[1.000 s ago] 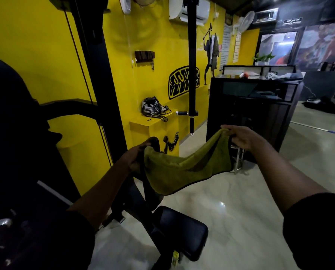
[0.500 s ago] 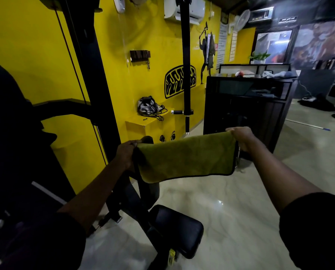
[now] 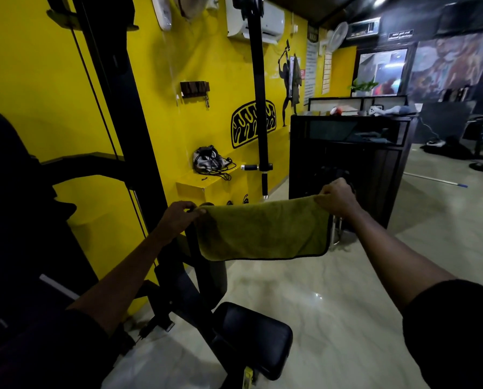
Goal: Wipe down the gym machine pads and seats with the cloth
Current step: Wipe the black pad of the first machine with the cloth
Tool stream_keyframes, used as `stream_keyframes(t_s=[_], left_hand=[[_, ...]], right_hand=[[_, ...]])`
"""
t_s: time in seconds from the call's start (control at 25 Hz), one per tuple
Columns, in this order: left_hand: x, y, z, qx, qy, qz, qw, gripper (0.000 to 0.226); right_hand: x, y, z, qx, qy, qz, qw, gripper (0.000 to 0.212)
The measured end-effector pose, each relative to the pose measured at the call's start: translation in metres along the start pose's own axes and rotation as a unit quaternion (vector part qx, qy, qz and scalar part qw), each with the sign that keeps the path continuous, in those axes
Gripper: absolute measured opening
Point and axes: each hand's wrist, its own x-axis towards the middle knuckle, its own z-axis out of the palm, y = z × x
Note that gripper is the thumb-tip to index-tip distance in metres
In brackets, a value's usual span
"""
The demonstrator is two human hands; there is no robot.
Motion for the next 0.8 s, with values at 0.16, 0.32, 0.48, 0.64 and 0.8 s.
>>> stream_keyframes(t_s=[0.16,0.32,0.48,0.64,0.8], left_hand=[[0.000,0.021,0.015,-0.159,0.013,-0.080,0.984,0.043],[-0.006,0.061,0.035,-0.289,-0.027,-0.116,0.950,0.029],[-0.010,0.084,0.051,-0.331,-0.082,-0.113,0.933,0.033],[-0.016,0.090,0.046,-0.341,-0.096,-0.072,0.932,0.044],[-0.017,0.085,0.043,-0.296,-0.115,-0.013,0.948,0.048]], right_hand=[[-0.011,-0.030,0.005,0.117,-0.028,0.038,0.992,0.022],[-0.025,-0.090,0.020,0.290,-0.097,0.024,0.952,0.033],[-0.041,-0.138,0.038,0.439,-0.158,0.030,0.884,0.031],[-0.047,-0.144,0.045,0.560,-0.207,0.021,0.802,0.026],[-0.048,-0.137,0.050,0.438,-0.184,-0.053,0.878,0.027]])
